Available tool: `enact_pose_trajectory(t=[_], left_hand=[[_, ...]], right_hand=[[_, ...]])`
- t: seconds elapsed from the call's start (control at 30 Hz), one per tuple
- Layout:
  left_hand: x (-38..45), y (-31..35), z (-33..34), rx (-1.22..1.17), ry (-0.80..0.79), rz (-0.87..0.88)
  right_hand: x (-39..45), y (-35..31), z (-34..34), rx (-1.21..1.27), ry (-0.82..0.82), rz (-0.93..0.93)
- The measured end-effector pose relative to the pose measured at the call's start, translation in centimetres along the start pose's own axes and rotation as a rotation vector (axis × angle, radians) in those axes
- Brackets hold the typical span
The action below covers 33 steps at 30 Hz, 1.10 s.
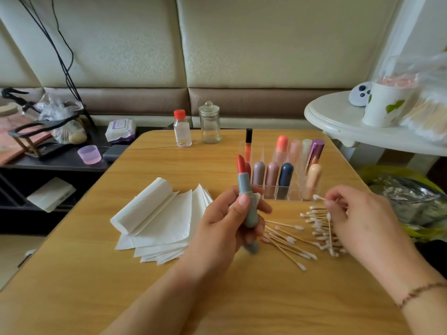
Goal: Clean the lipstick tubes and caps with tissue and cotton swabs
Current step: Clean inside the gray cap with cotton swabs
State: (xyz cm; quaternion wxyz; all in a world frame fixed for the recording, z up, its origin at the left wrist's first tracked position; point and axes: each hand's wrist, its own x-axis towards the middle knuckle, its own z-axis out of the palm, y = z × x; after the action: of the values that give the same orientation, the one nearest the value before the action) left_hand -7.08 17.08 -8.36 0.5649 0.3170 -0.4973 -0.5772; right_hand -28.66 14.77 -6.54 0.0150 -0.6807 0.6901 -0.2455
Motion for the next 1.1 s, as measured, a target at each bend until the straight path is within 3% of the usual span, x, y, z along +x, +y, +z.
enact_pose_trajectory(t=[0.1, 0.23, 0.4, 0.57, 1.1], left_hand=[[0.0, 0.2, -0.2, -0.199, 0.006, -0.057], [-0.1, 0.4, -0.4, -0.44, -0.082, -0.156], [-0.4, 0.5, -0.1, -0.579, -0.183, -0.235], [-0.8, 0.6, 0.3, -0.596, -0.266, -0.282], [-1.2, 0.6, 0.6, -0.532, -0.304, -0.291]], right_hand=[[-0.1, -0.3, -0.2, -0.13, 0.022, -0.024], [-0.2, -0.3, -0.3, -0.128, 0.126, -0.055], [-1.7, -2.8, -0.5, 0.56, 0.284, -0.465], [-3.2, -5.0, -0.1, 0.77, 0.187, -0.554], [-2.8, -4.5, -0.2, 0.677, 0.199, -0.575]])
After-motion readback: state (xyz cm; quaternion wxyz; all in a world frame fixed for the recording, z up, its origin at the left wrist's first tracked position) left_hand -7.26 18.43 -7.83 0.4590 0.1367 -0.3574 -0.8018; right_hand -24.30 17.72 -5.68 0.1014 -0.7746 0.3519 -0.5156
